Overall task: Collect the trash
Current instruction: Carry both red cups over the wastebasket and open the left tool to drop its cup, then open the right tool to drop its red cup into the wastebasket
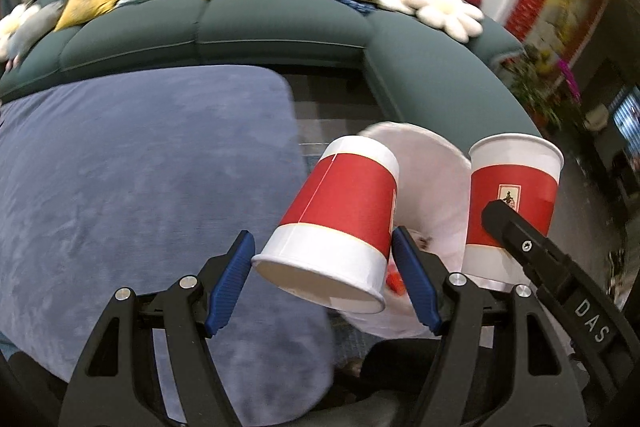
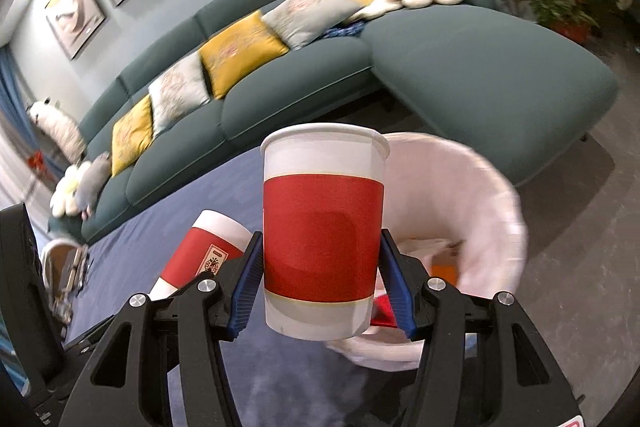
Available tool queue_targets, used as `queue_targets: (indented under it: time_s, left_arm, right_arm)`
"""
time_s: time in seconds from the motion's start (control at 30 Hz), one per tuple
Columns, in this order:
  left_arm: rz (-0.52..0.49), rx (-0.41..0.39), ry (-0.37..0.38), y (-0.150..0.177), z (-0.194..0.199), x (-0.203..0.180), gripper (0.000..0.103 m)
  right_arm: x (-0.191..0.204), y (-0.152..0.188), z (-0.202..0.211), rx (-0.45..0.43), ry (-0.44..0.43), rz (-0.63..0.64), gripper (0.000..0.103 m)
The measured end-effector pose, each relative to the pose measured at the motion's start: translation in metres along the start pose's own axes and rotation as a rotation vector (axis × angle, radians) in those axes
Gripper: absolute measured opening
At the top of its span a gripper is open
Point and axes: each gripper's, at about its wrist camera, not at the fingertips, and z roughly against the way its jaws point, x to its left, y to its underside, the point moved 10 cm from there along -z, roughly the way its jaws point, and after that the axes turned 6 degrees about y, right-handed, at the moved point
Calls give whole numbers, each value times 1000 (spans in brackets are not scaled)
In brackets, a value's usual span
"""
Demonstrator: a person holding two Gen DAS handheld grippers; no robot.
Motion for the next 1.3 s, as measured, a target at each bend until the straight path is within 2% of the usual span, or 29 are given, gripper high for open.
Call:
queue_targets:
  time_s: [0.2,0.43,0.57,0.6,0.63,0.67,0.87,1.3]
  left_arm:
    - [-59,21,17,-1,-17,-44,67]
    - [-90,42,17,-4,-33,-67,68]
    - [-97,37,22,-5,-37,-76,70]
    - [-101,29,10,-6,-38,-76,72]
    - [-101,23,-7,-7,-38,-74,80]
    - [-99,16,-18,-8,-38,-73,81]
    - [-43,19,-41,-6,-36,-52,81]
    - [1,11,-88,4,-23,-21,82]
  right_arm:
    - [-57,-9,16,-28,38,-74,54]
    - [-92,-16,21,-39,65,-115,54]
    - [-98,-16,20,-37,70,-118,54]
    - [-98,-16,19,-36,71,-116,54]
    - [-98,-16,18,-34,72,-115,54]
    - [-98,-16,18,-33,69,-115,54]
    - [-91,-14,13,-24,61,-108,55]
    - [-69,-18,2,-4,43,-55,56]
